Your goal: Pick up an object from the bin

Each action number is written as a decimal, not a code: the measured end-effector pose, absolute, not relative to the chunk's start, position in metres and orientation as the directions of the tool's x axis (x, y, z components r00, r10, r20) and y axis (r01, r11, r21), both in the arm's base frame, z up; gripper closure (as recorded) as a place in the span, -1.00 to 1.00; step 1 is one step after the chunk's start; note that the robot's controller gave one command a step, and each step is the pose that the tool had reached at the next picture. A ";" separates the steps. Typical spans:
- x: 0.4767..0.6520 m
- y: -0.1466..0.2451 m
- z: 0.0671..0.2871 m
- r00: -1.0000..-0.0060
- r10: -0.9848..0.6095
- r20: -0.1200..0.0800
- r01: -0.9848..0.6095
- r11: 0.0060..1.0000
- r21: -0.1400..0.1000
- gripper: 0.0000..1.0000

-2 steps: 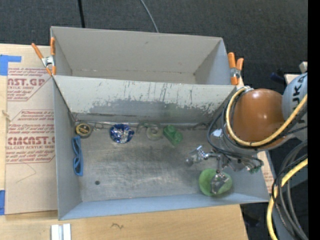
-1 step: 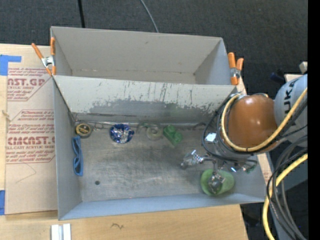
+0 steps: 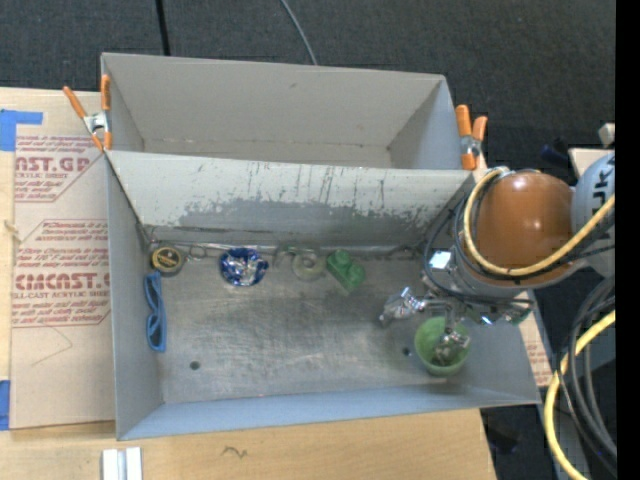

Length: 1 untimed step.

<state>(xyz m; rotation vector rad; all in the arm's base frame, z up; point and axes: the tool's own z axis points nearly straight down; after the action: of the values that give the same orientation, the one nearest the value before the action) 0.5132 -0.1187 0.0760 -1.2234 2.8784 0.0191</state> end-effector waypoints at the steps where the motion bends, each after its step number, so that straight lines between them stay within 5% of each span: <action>1: 0.513 -0.122 0.080 -0.693 -0.721 -0.007 -0.721 0.693 0.003 1.00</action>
Offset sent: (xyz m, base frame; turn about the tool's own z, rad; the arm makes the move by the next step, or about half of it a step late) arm 0.0000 0.0000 0.0000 0.0000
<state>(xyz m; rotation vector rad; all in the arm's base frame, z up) 0.5132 -0.1224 0.0798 -1.2287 2.8851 0.0087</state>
